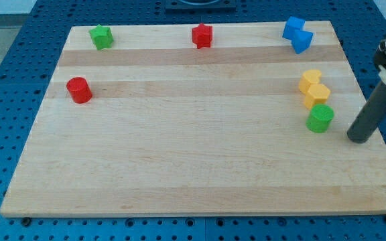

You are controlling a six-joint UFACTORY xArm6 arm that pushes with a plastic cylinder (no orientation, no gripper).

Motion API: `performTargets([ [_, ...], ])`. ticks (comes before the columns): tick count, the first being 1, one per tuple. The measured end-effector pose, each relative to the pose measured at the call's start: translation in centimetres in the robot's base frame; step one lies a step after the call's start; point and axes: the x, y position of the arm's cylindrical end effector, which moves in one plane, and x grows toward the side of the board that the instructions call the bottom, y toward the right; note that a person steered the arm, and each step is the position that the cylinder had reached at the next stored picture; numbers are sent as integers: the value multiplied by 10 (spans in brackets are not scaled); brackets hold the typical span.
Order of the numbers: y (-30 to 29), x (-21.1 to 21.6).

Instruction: Place the hexagon diagonally to the green circle

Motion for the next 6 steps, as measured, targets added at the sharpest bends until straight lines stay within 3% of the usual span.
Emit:
performTargets([
  [2,0,-54],
  [6,-69,-71],
])
